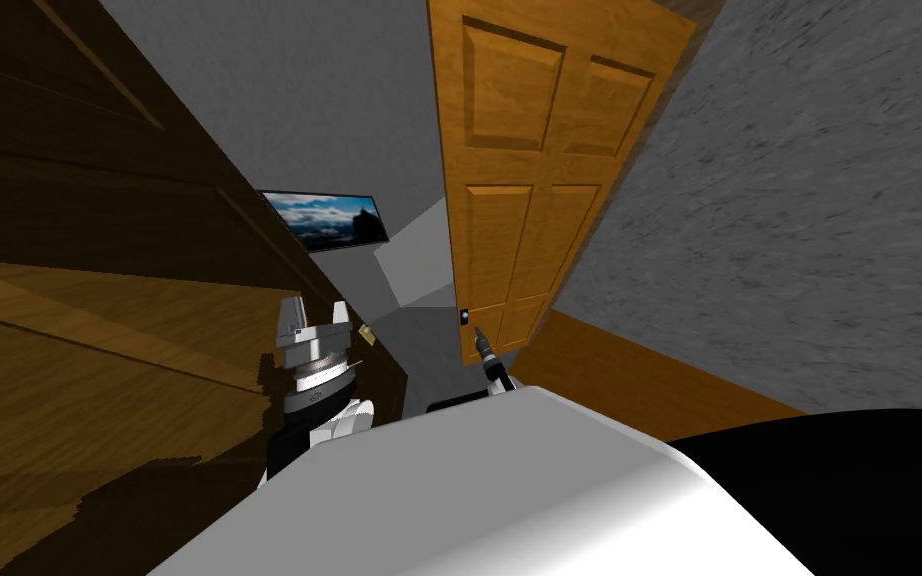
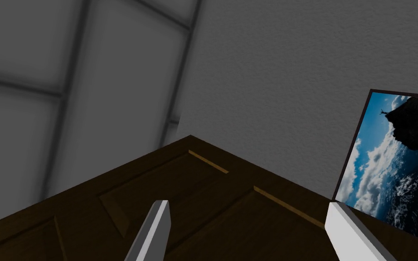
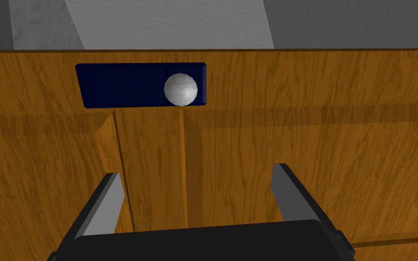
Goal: Push the door open
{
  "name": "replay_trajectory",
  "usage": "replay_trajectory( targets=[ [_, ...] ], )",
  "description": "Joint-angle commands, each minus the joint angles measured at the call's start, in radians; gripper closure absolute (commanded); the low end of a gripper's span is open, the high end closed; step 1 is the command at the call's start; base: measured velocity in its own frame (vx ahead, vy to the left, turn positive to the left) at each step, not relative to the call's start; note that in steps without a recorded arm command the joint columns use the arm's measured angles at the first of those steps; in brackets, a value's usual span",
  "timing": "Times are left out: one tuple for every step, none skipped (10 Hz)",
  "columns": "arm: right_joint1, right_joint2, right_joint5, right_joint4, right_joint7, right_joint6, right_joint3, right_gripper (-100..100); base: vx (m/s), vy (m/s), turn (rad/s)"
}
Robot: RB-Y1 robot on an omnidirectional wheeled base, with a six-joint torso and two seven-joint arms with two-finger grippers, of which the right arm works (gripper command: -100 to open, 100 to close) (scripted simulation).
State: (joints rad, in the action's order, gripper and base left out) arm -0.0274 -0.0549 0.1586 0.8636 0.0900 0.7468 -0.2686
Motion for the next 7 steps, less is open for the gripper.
replay_trajectory(
  targets=[
    [0.001,-0.004,0.001,-0.002,0.0,0.005,0.003,-100,0.203,0.019,0.02],
    [0.002,-0.005,0.001,-0.006,0.001,0.008,0.006,-100,0.204,0.024,0.035],
    [0.003,-0.006,0.002,-0.009,0.001,0.012,0.008,-100,0.221,0.054,0.028],
    [0.004,-0.005,0.002,-0.012,0.002,0.016,0.01,-100,0.22,0.065,0.027],
    [0.005,-0.001,0.003,-0.016,0.003,0.021,0.014,-100,0.231,0.041,0.031],
    [0.006,0.002,0.003,-0.019,0.003,0.024,0.016,-100,0.234,0.04,0.031],
    [0.007,0.007,0.004,-0.022,0.003,0.027,0.018,-100,0.222,0.031,0.022]
  ],
)
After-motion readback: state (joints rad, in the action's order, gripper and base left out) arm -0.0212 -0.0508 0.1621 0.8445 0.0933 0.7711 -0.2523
